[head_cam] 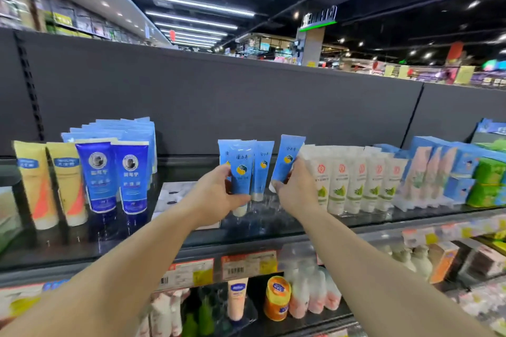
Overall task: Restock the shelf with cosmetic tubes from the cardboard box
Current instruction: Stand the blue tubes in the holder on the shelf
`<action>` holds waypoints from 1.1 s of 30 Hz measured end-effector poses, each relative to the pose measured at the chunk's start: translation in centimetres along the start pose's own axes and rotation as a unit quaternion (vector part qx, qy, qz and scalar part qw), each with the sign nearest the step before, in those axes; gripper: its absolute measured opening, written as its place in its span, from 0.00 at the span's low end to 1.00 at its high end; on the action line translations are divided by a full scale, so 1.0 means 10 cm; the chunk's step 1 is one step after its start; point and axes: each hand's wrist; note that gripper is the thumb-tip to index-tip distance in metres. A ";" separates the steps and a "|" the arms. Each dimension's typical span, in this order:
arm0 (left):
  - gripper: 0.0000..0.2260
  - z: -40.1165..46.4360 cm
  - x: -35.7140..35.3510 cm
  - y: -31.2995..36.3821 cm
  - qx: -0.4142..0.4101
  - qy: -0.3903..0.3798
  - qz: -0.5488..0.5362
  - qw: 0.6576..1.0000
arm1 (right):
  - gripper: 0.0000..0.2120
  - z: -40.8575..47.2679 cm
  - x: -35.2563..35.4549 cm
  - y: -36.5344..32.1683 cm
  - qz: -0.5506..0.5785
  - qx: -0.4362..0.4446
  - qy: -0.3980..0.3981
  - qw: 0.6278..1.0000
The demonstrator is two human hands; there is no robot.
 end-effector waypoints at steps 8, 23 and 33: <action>0.15 0.00 -0.10 -0.04 0.037 0.018 -0.010 0.999 | 0.27 0.18 -0.09 0.08 -0.061 -0.010 -0.013 0.998; 0.19 0.00 -0.10 -0.05 0.040 0.008 0.004 0.999 | 0.39 0.25 -0.21 0.22 -0.035 -0.047 -0.094 0.994; 0.16 -0.01 -0.11 -0.04 0.025 0.023 -0.003 0.999 | 0.32 0.13 -0.10 0.15 -0.042 -0.080 -0.061 0.994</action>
Point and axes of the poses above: each hand's wrist, its own z-axis towards the middle knuckle, its own x-axis out of the back of the hand, y = z × x, and after that the axes turned 1 degree about -y, right-handed
